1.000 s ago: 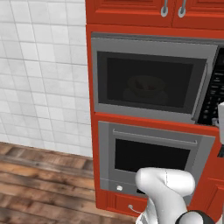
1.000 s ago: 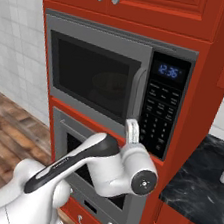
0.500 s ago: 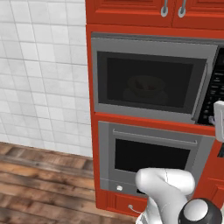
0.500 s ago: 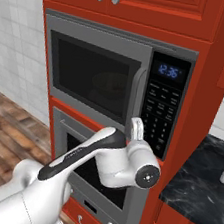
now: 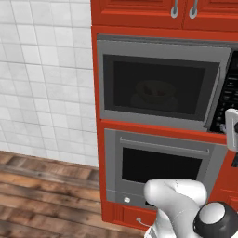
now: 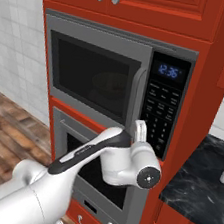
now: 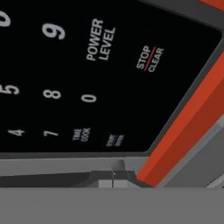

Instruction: Place the bowl containing the steak and bell pepper in the microwave. Close the microwave door and press the start button to microwave the meal.

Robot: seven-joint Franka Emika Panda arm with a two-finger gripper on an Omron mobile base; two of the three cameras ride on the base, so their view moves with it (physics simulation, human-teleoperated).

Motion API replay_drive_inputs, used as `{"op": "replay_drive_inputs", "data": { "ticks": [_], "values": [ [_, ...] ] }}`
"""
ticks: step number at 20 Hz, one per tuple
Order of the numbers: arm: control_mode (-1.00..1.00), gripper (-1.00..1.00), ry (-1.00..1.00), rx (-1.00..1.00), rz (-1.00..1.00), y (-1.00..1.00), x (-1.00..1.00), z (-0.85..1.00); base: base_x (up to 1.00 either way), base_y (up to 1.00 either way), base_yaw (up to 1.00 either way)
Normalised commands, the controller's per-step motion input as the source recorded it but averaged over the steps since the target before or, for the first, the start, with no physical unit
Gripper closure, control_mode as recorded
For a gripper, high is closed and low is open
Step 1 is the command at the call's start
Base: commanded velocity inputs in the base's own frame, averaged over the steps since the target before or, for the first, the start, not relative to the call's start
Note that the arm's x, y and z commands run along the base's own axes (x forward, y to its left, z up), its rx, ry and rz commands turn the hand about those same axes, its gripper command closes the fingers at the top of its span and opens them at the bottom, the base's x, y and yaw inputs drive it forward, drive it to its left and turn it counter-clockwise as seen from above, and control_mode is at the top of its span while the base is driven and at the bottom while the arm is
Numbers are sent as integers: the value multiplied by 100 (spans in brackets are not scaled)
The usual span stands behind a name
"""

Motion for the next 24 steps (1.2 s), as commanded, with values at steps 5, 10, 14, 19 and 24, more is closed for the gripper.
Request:
{"op": "replay_drive_inputs", "data": {
  "ticks": [5, 10, 14, 19, 24],
  "values": [
    [-100, 100, -1, 0, -3, -10, 21, -10, 0, 0, 0],
    [-100, 100, 0, 0, -4, -10, 20, -15, 0, 0, 0],
    [-100, 100, 0, 0, -5, -11, 21, -17, 0, 0, 0],
    [-100, 100, 0, 0, -6, -7, 29, -12, 0, 0, 0],
    [-100, 100, 0, 0, -11, -4, 38, -7, 0, 0, 0]
  ]
}}
